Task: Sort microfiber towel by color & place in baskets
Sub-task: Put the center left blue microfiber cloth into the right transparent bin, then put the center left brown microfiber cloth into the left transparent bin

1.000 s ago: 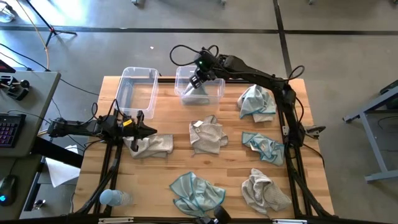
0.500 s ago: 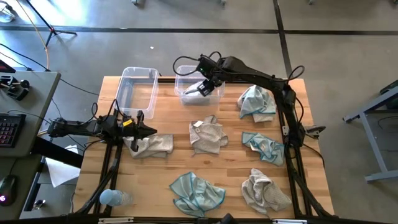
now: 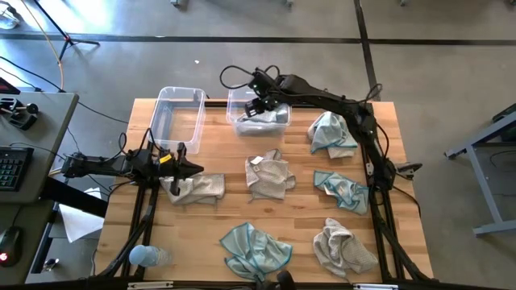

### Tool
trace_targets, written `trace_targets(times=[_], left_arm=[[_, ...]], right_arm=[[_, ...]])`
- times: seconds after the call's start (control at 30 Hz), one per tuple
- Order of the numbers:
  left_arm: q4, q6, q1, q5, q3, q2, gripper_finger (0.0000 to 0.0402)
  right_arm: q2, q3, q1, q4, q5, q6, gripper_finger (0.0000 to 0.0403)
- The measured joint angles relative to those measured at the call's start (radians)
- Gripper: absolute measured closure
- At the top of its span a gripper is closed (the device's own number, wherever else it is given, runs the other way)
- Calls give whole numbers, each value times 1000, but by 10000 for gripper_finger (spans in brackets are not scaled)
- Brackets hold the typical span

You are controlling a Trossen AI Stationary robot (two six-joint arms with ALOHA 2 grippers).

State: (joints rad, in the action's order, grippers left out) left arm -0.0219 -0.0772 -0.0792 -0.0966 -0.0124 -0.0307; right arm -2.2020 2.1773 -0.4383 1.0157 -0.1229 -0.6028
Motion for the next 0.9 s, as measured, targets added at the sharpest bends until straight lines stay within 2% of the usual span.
trace_targets(times=[0.37,0.5,0.67,0.9], left_arm=[[-6,-34,0,-31,0,0,402],[-6,-35,0,-31,0,0,402],[-10,-34,0,-62,0,0,402],[-16,-34,0,-85,0,0,402]], right_arm=[[-134,0,-32,-62,75,-66,371],[-140,0,-31,-56,88,-16,382],[-49,0,-13,-41,66,46,389],[115,0,85,42,-74,153,401]])
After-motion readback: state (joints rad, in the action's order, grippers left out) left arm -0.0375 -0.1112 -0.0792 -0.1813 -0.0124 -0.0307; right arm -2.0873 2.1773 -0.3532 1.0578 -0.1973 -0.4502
